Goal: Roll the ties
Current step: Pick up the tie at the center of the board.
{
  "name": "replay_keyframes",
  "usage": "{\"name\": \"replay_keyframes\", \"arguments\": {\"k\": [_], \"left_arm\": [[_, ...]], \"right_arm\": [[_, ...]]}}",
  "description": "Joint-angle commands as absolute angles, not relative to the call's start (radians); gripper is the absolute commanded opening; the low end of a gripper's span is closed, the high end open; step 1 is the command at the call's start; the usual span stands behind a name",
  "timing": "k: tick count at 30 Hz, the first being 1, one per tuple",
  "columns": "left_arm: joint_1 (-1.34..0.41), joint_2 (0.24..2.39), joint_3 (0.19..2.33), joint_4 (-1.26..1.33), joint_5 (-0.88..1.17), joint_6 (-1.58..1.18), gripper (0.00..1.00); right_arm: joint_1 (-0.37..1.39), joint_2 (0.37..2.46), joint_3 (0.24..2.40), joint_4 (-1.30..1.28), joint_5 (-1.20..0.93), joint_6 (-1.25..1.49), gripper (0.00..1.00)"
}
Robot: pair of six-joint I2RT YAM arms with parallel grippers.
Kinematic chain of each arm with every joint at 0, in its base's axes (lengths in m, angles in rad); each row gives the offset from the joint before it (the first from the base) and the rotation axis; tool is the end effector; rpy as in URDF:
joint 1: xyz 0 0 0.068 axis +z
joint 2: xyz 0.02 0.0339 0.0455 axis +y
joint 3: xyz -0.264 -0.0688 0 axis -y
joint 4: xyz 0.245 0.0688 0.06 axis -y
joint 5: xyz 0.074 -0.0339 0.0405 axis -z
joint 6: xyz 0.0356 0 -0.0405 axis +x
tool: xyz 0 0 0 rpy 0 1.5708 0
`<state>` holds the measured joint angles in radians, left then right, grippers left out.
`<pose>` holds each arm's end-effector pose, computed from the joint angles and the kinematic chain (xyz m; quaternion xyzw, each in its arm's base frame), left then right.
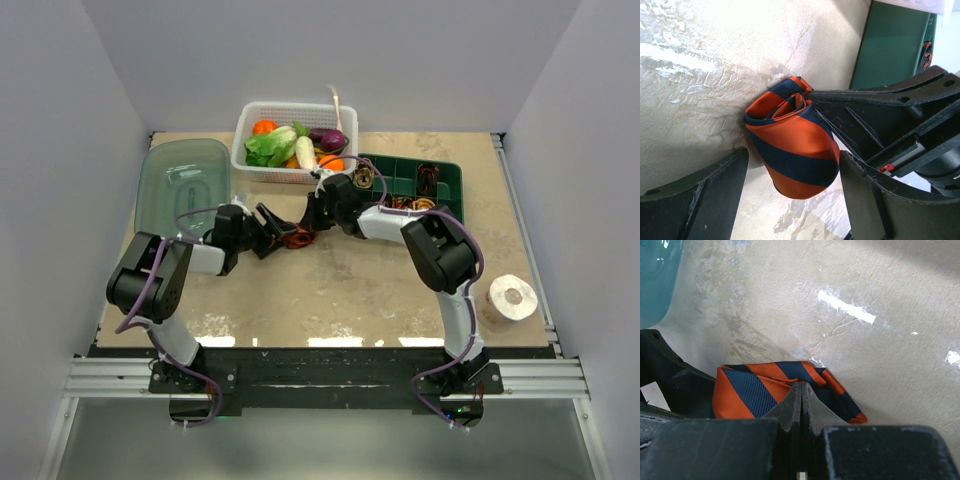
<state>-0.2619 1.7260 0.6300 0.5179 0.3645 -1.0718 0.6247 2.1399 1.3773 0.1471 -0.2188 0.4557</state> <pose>0.3019 -0.0941 0.1252 -0.2614 0.8288 -0.4149 0.2694 0.3764 0.2809 0.1472 -0.1245 0.8754 0.3182 0.3420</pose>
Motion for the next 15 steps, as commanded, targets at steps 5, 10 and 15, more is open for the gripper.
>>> {"name": "replay_keyframes", "arguments": {"k": [5, 10, 15], "left_arm": [[-0.304, 1.802, 0.610, 0.601, 0.374, -1.160, 0.79], [-0.327, 1.827, 0.618, 0.615, 0.353, -1.186, 0.75], [-0.327, 1.838, 0.597, 0.661, 0.345, -1.204, 0.66]], "right_arm": [[0.623, 2.134, 1.319, 0.092, -0.179, 0.468, 0.00], [0.623, 2.143, 1.324, 0.120, -0.192, 0.482, 0.00], [0.623, 2.129, 1.338, 0.123, -0.196, 0.482, 0.00]]}}
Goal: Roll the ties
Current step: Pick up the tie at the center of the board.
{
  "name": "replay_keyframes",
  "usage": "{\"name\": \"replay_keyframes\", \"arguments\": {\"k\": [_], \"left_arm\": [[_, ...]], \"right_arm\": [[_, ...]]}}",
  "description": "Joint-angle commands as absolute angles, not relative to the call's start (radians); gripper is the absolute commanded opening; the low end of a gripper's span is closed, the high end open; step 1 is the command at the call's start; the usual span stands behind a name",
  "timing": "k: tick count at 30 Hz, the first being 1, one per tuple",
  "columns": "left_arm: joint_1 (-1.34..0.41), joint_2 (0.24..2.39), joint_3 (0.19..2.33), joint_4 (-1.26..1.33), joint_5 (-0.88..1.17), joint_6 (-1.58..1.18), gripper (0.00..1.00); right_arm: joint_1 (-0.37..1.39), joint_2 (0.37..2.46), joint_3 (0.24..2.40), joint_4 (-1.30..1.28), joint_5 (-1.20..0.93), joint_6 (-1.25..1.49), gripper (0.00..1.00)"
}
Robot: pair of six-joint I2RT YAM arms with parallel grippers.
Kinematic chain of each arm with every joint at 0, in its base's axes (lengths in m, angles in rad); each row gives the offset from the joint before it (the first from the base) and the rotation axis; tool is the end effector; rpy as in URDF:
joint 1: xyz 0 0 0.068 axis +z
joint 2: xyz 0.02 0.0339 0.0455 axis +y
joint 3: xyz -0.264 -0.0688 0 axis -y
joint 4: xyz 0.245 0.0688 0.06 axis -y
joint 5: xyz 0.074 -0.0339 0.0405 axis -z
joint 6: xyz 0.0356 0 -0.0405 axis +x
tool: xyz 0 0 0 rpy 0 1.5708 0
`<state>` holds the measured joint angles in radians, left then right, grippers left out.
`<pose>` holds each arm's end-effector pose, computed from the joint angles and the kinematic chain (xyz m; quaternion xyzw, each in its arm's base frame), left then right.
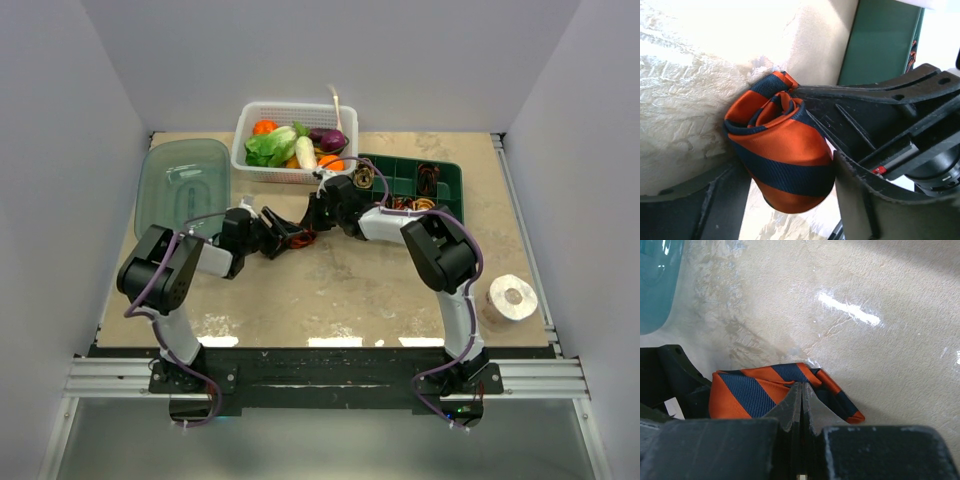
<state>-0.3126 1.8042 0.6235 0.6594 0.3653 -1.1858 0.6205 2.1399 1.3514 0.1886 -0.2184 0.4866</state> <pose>0.3032 -0.1114 0.1132 -0.2774 0.8097 -0.4506 0.2537 0.3757 0.2780 0.1430 -0.1096 0.8738 0.3258 0.3439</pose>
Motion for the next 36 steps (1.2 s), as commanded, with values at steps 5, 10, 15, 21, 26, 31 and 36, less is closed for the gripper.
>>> {"name": "replay_keyframes", "arguments": {"k": [5, 10, 15, 21, 26, 31, 36], "left_arm": [[-0.327, 1.821, 0.558, 0.721, 0.338, -1.213, 0.59], [-0.325, 1.758, 0.548, 0.716, 0.318, -1.171, 0.55], [-0.324, 1.709, 0.543, 0.672, 0.311, -1.097, 0.49], [-0.325, 1.654, 0.566, 0.604, 0.368, -0.973, 0.45], [-0.325, 1.534, 0.639, 0.395, 0.347, -0.836, 0.43], [-0.325, 1.407, 0.727, 0.183, 0.350, -0.671, 0.43], [-0.325, 1.293, 0.791, 0.080, 0.357, -0.569, 0.43]], "right_arm": [[0.621, 2.094, 1.351, 0.103, -0.186, 0.474, 0.00], [0.609, 2.013, 1.351, 0.077, -0.163, 0.463, 0.00], [0.578, 1.933, 1.338, 0.058, -0.178, 0.451, 0.01], [0.542, 1.859, 1.301, 0.066, -0.239, 0.437, 0.17], [0.519, 1.819, 1.259, 0.110, -0.345, 0.427, 0.32], [0.496, 1.775, 1.249, 0.147, -0.425, 0.413, 0.57], [0.479, 1.709, 1.249, 0.187, -0.536, 0.402, 0.75]]}}
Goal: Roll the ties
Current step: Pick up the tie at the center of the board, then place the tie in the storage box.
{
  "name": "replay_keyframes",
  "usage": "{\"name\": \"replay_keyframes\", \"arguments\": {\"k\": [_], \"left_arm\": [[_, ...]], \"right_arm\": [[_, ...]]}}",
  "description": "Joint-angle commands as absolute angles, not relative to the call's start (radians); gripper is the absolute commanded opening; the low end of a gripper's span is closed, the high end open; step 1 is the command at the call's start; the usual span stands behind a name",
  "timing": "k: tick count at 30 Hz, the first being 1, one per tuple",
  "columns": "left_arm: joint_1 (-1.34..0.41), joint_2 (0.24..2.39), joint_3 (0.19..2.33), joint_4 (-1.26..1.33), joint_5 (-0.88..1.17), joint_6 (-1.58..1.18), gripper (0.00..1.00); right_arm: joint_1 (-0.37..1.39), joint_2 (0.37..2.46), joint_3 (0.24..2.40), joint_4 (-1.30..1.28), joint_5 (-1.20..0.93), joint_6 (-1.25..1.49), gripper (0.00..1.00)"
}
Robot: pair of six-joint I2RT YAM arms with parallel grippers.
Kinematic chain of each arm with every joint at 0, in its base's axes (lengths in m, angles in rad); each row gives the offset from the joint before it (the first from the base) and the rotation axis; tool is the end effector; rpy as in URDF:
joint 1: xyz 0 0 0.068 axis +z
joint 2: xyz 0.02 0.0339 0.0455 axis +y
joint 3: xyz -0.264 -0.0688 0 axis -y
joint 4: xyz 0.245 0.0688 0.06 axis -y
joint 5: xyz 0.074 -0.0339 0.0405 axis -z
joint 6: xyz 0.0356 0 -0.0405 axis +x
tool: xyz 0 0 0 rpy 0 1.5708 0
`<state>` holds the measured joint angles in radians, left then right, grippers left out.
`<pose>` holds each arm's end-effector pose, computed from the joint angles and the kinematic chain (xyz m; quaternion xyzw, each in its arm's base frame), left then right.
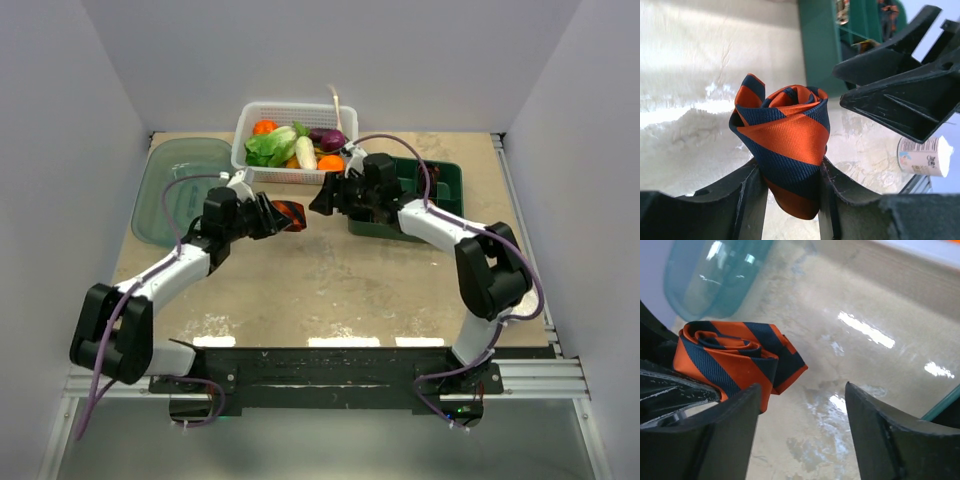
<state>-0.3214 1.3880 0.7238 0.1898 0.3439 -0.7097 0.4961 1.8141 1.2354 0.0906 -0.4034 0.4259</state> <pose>0.2785 -0.1054 0.2202 -0.0747 0.8423 -0.3802 0.3747 0.3590 0.2102 0.2359 -0.1326 0.8355 0.3783 0.3758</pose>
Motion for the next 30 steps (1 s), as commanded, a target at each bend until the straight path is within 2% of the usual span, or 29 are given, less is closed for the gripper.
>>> {"name": "replay_keyframes", "arguments": {"k": [1, 6, 12, 18, 21, 26, 30], "left_arm": [[-0.325, 1.281, 0.811, 0.037, 0.359, -0.555, 0.43], [-0.324, 1.221, 0.880, -0.116, 0.397, -0.447, 0.43], [-0.324, 1.149, 0.908, -0.164, 0.528, -0.358, 0.43], [-0.325, 1.103, 0.914, -0.176, 0.710, -0.301, 0.43], [-0.327, 1.089, 0.919, -0.176, 0.823, -0.284, 0.43], [-0.331, 1.048, 0.919, -0.161, 0.952, -0.262, 0.43], [-0.341, 1.025, 0.928, -0.179, 0.999, -0.241, 0.43]], "right_arm": [[0.469, 1.703, 1.246, 0.196, -0.557, 0.403, 0.80], [0.414, 1.680, 1.253, 0.300, -0.722, 0.462, 0.89], [0.400, 1.689, 1.288, 0.362, -0.889, 0.480, 0.98], [0.399, 1.704, 1.318, 0.402, -1.061, 0.476, 0.99], [0.399, 1.709, 1.299, 0.530, -1.155, 0.552, 0.99], [0.403, 1.713, 1.270, 0.734, -1.218, 0.713, 0.99], [0.440, 1.723, 1.276, 0.738, -1.242, 0.732, 0.99]]}}
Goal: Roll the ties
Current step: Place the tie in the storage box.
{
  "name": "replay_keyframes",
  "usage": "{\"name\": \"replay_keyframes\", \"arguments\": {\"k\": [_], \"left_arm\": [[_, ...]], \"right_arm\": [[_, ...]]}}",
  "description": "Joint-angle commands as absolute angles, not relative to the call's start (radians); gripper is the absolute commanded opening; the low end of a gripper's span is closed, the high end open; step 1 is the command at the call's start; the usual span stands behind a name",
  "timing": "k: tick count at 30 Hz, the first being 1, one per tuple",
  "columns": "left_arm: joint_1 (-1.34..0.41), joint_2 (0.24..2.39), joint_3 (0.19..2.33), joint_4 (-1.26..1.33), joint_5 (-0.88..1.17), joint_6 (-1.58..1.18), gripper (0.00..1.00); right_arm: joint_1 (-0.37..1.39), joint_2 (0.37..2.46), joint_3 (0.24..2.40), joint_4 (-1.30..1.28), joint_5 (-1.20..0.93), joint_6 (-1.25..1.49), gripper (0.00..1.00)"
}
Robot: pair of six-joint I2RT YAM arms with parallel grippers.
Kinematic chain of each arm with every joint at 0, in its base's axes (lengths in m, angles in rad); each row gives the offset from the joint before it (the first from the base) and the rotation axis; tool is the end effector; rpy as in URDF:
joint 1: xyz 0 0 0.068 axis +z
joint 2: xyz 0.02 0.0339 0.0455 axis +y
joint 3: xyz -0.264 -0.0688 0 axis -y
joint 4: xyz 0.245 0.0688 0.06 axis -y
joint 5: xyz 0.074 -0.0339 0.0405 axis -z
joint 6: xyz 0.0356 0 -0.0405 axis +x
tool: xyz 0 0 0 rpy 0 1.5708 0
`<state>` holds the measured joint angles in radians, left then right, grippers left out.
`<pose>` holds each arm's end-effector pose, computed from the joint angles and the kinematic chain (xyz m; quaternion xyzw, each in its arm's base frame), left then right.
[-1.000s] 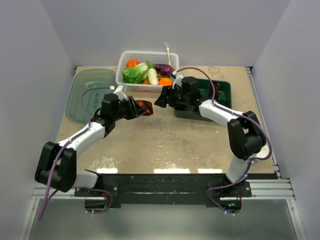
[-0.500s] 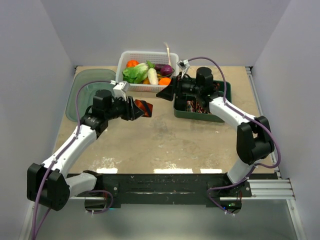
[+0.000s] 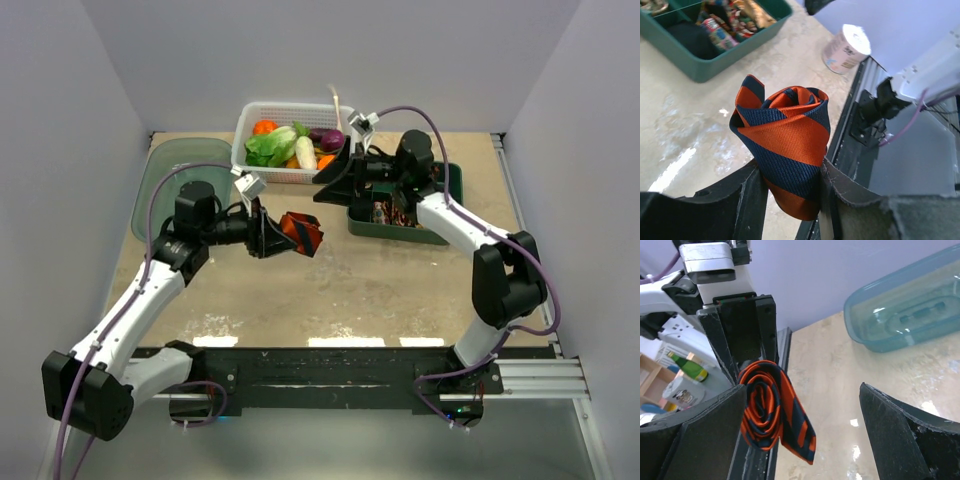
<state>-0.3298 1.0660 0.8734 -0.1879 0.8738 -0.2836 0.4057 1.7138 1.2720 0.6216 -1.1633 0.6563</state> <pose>0.2127 -0.1017 0.3206 0.2545 0.7446 -0.4874 0.3785 0.3468 0.1845 0.3400 -0.3516 0.5839 0.6284 0.3749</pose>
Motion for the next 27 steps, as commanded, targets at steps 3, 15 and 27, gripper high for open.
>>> {"name": "replay_keyframes", "arguments": {"k": [3, 15, 27], "left_arm": [[-0.344, 1.009, 0.933, -0.183, 1.009, -0.229, 0.44], [-0.345, 0.999, 0.943, -0.210, 1.038, -0.193, 0.42], [-0.345, 0.979, 0.957, -0.275, 1.032, -0.135, 0.41]], "right_arm": [[0.474, 1.739, 1.288, 0.721, -1.279, 0.735, 0.99], [0.518, 1.752, 1.252, 0.833, -1.333, 0.863, 0.99], [0.531, 1.907, 1.258, 1.787, -1.331, 1.704, 0.96]]}}
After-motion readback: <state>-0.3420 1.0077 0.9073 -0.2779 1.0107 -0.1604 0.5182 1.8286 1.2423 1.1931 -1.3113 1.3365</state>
